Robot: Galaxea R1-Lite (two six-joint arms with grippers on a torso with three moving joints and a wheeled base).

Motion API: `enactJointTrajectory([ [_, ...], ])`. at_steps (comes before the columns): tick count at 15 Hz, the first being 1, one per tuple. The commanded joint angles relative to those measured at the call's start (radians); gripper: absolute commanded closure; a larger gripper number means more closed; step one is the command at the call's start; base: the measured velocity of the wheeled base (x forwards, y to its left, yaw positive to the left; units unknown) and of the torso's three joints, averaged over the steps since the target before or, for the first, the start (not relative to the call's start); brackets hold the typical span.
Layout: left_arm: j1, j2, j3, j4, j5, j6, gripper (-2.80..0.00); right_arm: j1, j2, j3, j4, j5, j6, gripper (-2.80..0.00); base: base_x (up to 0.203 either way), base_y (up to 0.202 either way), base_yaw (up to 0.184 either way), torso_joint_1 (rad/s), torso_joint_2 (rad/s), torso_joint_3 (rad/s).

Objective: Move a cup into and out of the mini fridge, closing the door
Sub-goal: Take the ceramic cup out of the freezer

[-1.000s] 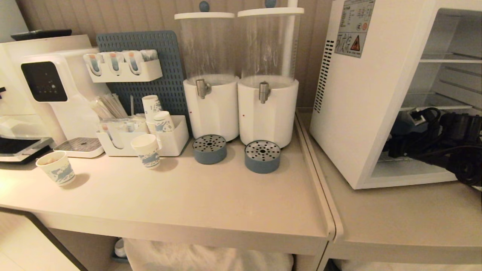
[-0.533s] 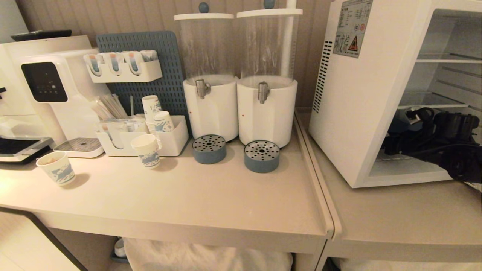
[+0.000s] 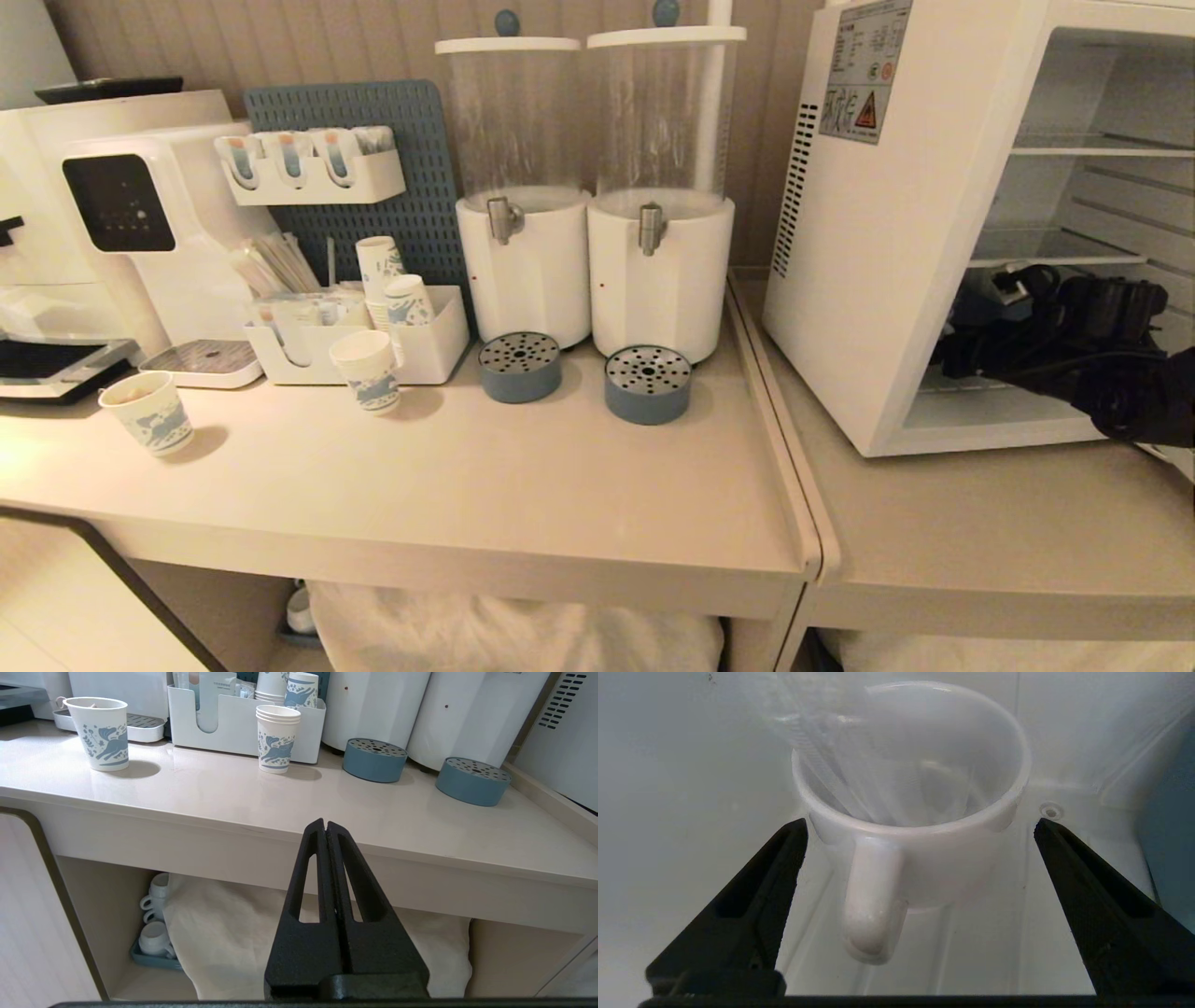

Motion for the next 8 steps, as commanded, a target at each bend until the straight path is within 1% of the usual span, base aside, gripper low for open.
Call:
enactJointTrajectory([
  [1, 0.0, -0.005, 0.04, -0.001, 0.0, -0.001, 0.0, 0.001, 0.011, 0.004, -0.003, 0.009, -0.007, -2.8, 0.0, 0.0, 0.0, 0.0, 0.0, 0.0],
  [8, 0.0, -0.005, 0.04, -0.001, 0.0, -0.001, 0.0, 0.001, 0.023, 0.006, -0.005, 0.01, -0.007, -2.8, 0.0, 0.0, 0.0, 0.0, 0.0, 0.0],
])
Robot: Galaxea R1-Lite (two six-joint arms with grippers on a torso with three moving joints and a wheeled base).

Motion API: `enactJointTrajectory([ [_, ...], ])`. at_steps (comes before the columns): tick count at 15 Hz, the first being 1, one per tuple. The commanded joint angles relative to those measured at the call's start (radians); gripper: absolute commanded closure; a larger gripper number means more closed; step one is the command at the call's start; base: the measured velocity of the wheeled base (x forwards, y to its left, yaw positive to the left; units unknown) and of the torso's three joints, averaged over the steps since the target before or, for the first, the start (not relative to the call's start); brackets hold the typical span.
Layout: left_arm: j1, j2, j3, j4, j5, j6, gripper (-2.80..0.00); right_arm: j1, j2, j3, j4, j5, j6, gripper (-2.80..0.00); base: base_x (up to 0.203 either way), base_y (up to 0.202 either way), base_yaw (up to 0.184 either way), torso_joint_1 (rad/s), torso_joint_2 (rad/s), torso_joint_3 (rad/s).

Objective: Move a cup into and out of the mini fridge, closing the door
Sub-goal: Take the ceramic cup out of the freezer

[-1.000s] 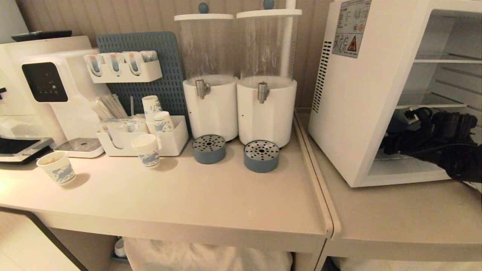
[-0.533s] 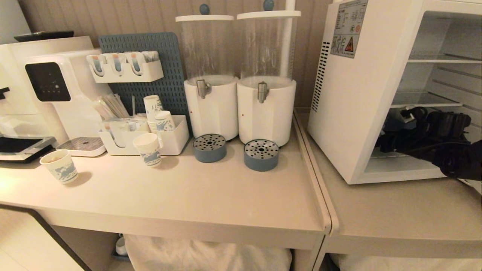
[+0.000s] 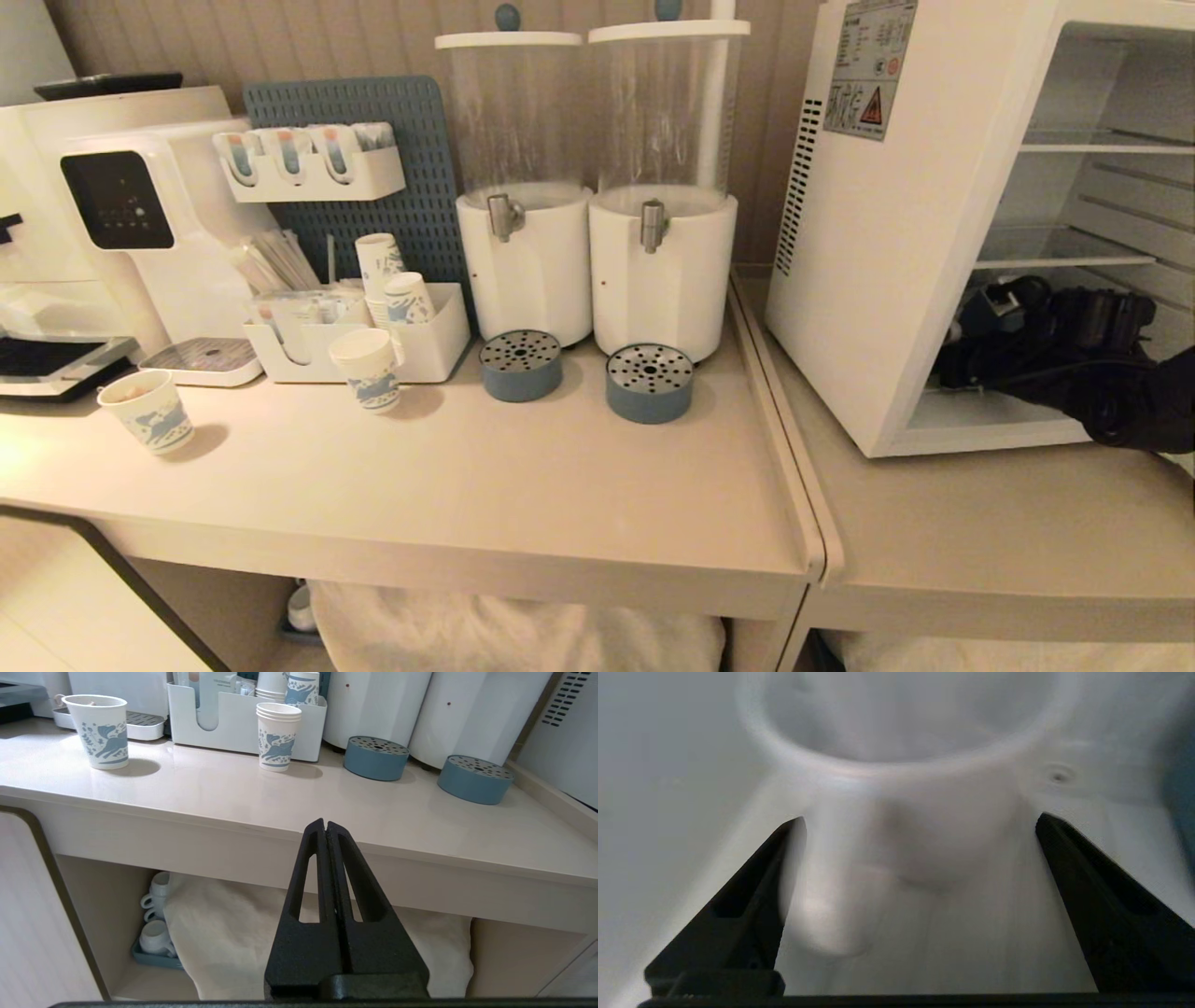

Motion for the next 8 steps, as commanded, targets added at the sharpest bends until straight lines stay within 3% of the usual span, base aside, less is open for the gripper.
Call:
enactJointTrajectory([
  [1, 0.0, -0.005, 0.04, -0.001, 0.0, -0.002, 0.0, -0.001, 0.001, 0.002, -0.003, 0.005, -0.003, -2.8, 0.0, 0.0, 0.0, 0.0, 0.0, 0.0],
  [8, 0.0, -0.005, 0.04, -0.001, 0.0, -0.002, 0.0, -0.001, -0.011, -0.001, 0.008, 0.005, -0.001, -2.8, 0.0, 0.0, 0.0, 0.0, 0.0, 0.0],
])
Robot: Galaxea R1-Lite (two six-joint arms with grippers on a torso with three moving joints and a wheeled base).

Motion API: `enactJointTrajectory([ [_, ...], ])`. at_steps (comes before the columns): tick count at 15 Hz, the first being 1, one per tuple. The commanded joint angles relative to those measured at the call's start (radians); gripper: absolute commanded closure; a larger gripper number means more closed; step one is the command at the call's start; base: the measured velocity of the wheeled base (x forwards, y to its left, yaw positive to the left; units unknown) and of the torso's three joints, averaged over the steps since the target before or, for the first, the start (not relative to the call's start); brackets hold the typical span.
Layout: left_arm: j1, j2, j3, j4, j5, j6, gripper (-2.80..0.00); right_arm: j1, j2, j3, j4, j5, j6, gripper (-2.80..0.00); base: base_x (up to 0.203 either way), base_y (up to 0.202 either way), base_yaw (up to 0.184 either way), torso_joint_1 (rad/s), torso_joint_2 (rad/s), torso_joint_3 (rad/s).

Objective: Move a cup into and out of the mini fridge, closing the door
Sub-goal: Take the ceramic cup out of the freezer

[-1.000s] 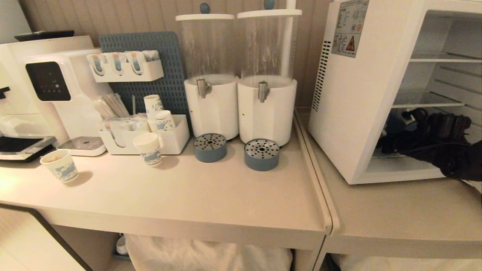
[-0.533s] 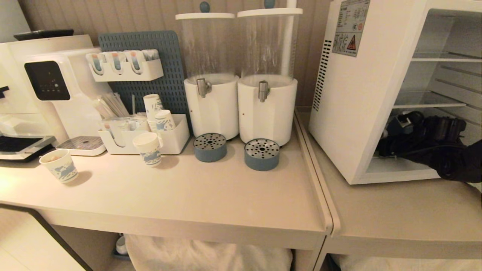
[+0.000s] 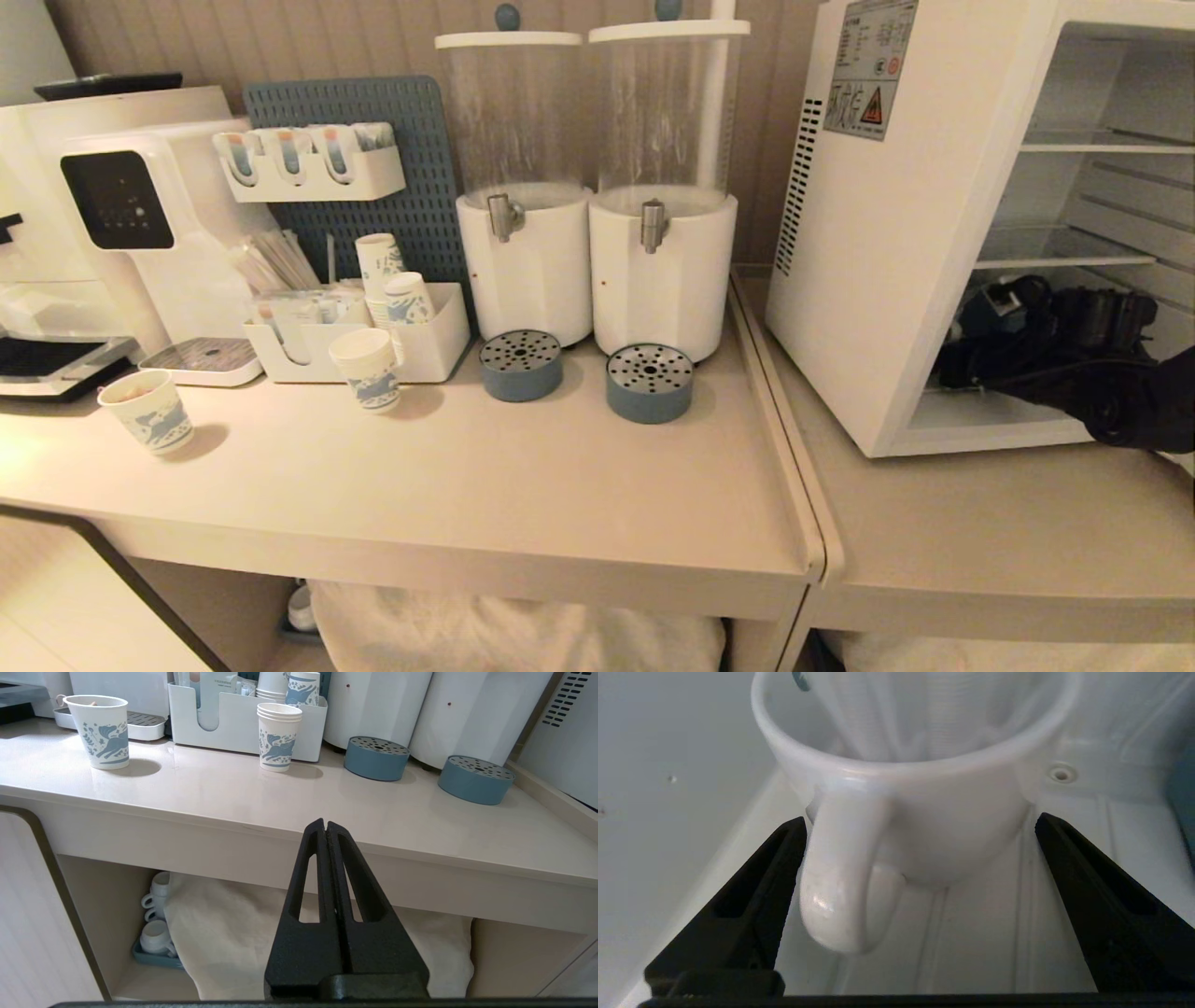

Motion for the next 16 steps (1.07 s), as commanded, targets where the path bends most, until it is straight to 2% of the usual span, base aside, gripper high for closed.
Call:
enactJointTrajectory([
  [1, 0.0, -0.005, 0.04, -0.001, 0.0, -0.001, 0.0, 0.001, -0.002, -0.003, -0.002, 0.004, -0.001, -2.8, 0.0, 0.0, 0.0, 0.0, 0.0, 0.0],
  [10, 0.0, -0.005, 0.04, -0.001, 0.0, -0.001, 0.0, 0.001, -0.002, -0.011, -0.001, 0.004, 0.002, -2.8, 0.0, 0.0, 0.0, 0.0, 0.0, 0.0],
  [12, 0.0, -0.005, 0.04, -0.001, 0.0, -0.001, 0.0, 0.001, -0.005, -0.02, -0.004, 0.004, 0.043, -2.8, 0.0, 0.0, 0.0, 0.0, 0.0, 0.0],
  [16, 0.0, -0.005, 0.04, -0.001, 0.0, 0.0, 0.0, 0.001, -0.001, -0.005, -0.017, 0.004, 0.046, -2.8, 0.0, 0.0, 0.0, 0.0, 0.0, 0.0],
])
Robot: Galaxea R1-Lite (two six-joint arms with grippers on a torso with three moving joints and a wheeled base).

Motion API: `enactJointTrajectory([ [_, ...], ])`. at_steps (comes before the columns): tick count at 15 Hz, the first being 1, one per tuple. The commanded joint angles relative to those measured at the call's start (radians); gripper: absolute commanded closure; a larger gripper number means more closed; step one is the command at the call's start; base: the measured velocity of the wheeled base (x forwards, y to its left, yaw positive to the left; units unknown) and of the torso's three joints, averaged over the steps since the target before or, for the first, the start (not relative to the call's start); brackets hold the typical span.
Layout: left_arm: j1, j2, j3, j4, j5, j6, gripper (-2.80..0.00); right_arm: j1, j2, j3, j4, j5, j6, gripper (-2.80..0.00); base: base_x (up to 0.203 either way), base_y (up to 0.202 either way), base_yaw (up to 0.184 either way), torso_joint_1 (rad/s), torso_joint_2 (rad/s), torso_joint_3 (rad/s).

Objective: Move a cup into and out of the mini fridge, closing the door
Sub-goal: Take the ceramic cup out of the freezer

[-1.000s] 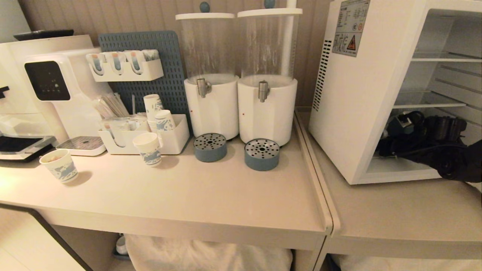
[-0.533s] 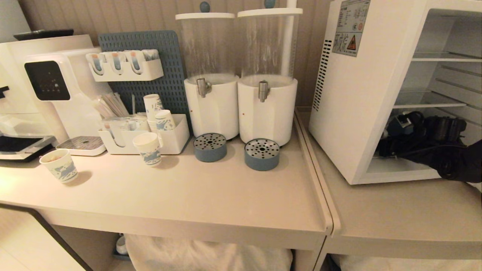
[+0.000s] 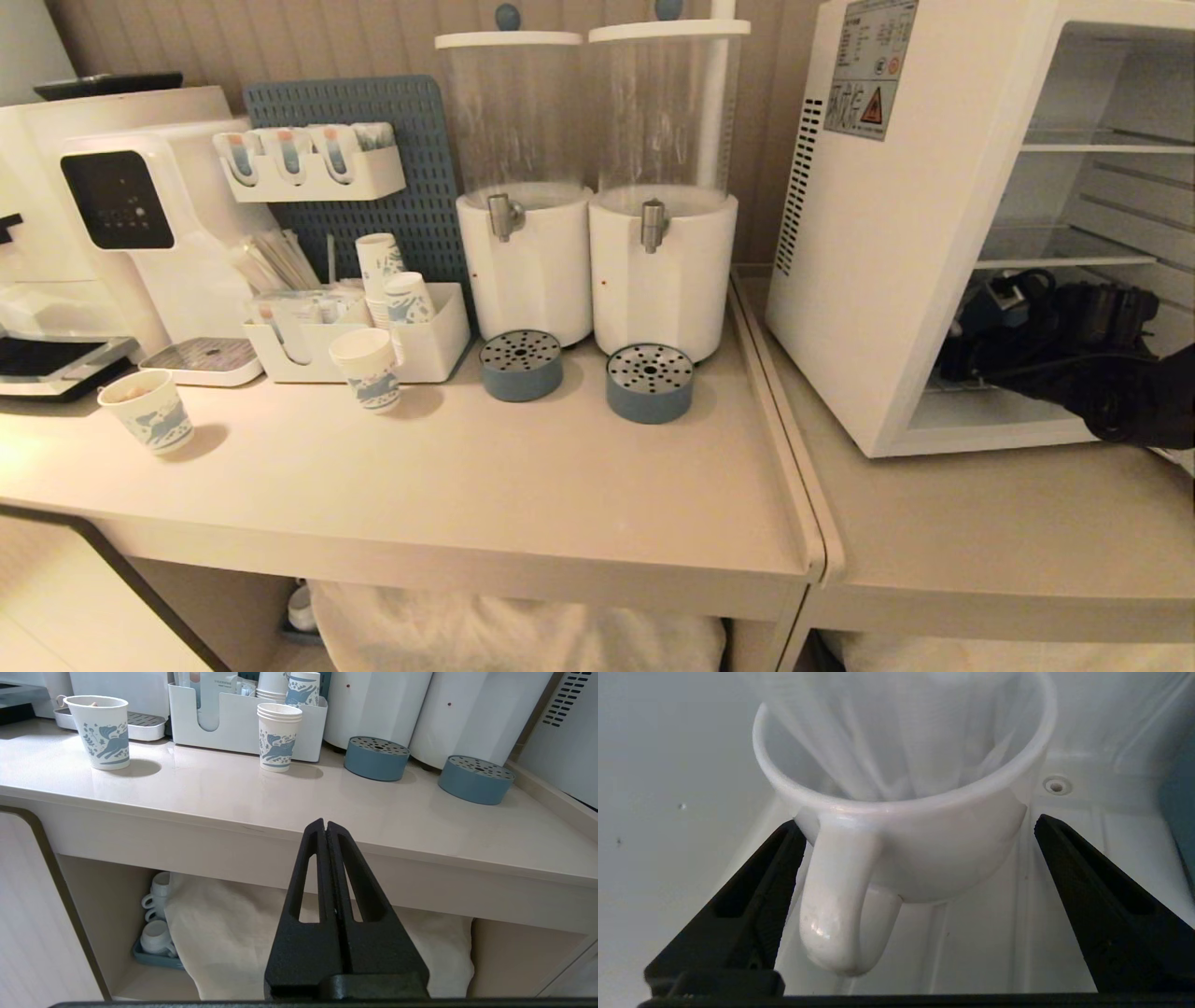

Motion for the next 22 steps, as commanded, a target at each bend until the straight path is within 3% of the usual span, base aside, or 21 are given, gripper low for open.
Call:
enactJointTrajectory([
  [1, 0.0, -0.005, 0.04, -0.001, 0.0, -0.002, 0.0, 0.0, -0.002, 0.009, -0.006, 0.005, -0.002, -2.8, 0.0, 0.0, 0.0, 0.0, 0.0, 0.0],
  [22, 0.0, -0.005, 0.04, -0.001, 0.0, -0.003, 0.0, 0.041, 0.03, -0.066, 0.032, -0.001, -0.002, -2.8, 0.0, 0.0, 0.0, 0.0, 0.0, 0.0],
])
